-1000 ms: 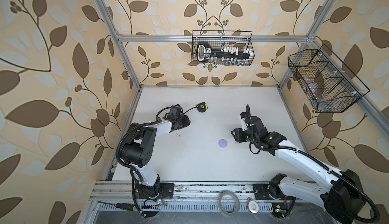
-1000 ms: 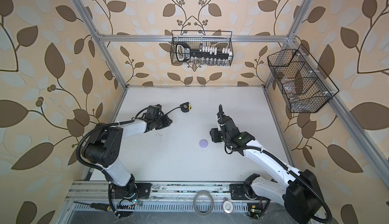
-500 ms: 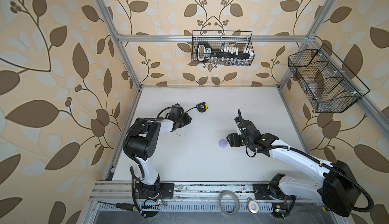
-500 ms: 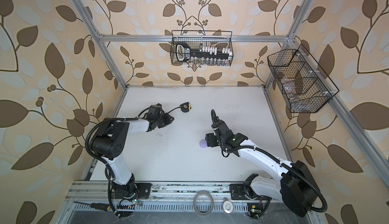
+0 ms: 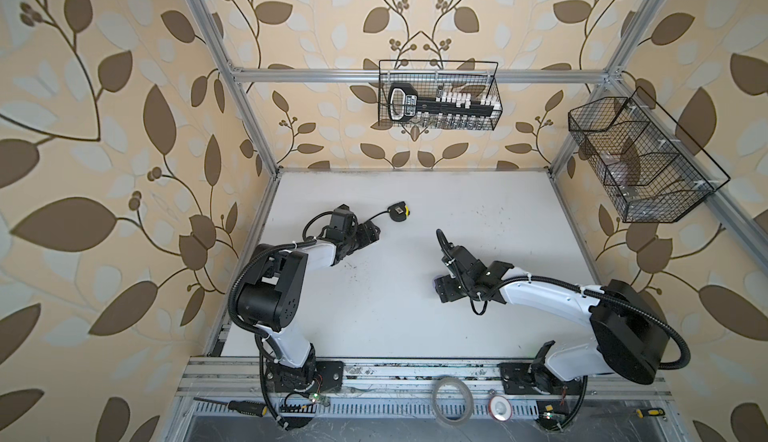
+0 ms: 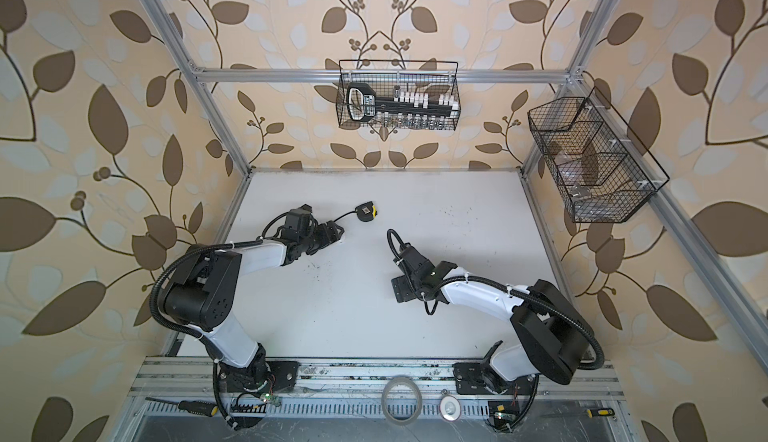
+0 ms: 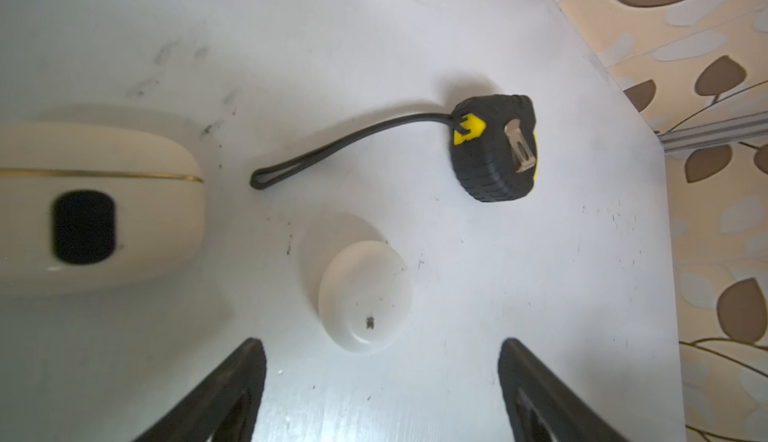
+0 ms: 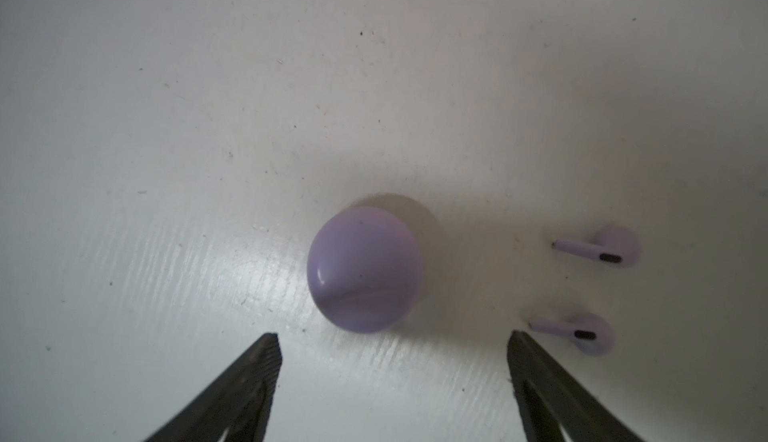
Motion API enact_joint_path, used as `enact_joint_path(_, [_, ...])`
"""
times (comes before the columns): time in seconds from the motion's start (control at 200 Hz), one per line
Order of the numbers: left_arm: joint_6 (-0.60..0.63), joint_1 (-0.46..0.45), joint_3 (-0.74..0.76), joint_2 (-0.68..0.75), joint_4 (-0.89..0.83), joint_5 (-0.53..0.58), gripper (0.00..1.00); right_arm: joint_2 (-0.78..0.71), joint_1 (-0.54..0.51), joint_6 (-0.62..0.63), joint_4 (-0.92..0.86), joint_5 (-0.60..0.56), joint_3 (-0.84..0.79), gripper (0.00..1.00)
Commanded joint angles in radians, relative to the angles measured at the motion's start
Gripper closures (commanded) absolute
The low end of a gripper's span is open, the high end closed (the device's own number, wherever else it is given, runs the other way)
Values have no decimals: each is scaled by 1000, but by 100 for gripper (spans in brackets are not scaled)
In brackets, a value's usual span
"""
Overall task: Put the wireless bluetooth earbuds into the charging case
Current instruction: 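Lower the right gripper and close it on the purple earbud case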
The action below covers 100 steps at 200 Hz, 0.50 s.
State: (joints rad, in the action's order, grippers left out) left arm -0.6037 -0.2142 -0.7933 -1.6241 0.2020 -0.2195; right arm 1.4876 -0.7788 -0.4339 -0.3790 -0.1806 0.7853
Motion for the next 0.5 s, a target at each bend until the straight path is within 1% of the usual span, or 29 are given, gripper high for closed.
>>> enact_joint_path(0.0, [58,15,29,130,-41,61,7,47,-25,7,-31,-66,49,12])
enact_joint_path(0.06, [78,18,43,177,-67,77,6,75,-32,10,-36,-87,64,12])
enact_joint_path(0.095, [88,19,55,237,-78,90,6,91,-33,15,-37,-95,70,12])
enact_joint_path(0.22, [121,27,89,361,-121,130,3,135,-33,24,-35,-114,78,17])
enact_joint_path(0.285, [130,29,109,417,-135,149,1,134,-33,23,-37,-129,70,19])
enact_joint_path(0.495, [145,30,141,543,-169,170,1,84,-12,15,-28,-162,15,22])
